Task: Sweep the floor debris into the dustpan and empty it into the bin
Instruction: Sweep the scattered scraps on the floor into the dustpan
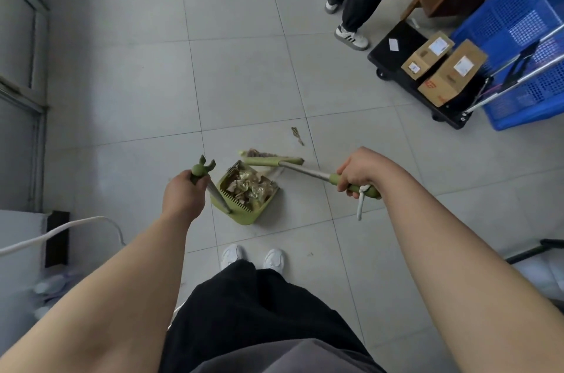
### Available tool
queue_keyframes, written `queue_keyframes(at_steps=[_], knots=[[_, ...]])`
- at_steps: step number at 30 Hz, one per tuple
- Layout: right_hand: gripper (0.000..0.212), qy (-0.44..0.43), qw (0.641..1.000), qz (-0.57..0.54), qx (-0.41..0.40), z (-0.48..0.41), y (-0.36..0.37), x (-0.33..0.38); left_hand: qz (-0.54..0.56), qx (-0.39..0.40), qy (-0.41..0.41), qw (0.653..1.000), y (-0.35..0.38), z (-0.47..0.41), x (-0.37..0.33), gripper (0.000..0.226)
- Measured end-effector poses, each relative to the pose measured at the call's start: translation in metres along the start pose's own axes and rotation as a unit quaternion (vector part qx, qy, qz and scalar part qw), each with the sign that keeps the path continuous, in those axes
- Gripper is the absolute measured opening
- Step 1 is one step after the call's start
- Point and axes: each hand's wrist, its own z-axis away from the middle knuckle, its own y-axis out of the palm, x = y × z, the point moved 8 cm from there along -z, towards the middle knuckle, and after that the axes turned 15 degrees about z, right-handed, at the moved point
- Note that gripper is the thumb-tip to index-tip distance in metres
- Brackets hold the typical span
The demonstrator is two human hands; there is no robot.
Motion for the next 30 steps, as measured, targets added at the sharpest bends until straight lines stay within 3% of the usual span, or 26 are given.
queue_keyframes(at_steps=[11,18,23,30], knots=[[0.023,0.021,0.999,0.004,-0.029,-0.056,0.025,0.073,-0.002,0.0,-0.02,1.0,-0.033,-0.02,0.008,0.024],[0.027,-0.014,0.991,0.133,0.031,-0.045,0.041,0.087,-0.002,0.003,-0.026,1.0,-0.034,-0.031,0.008,0.023],[0.032,-0.028,0.986,0.15,0.074,-0.016,0.032,0.08,0.007,0.006,-0.026,1.0,-0.035,-0.031,0.014,0.024],[0.033,-0.019,0.994,0.105,-0.002,-0.001,0.007,0.05,-0.016,0.046,-0.005,0.999,-0.038,-0.033,0.009,0.028]])
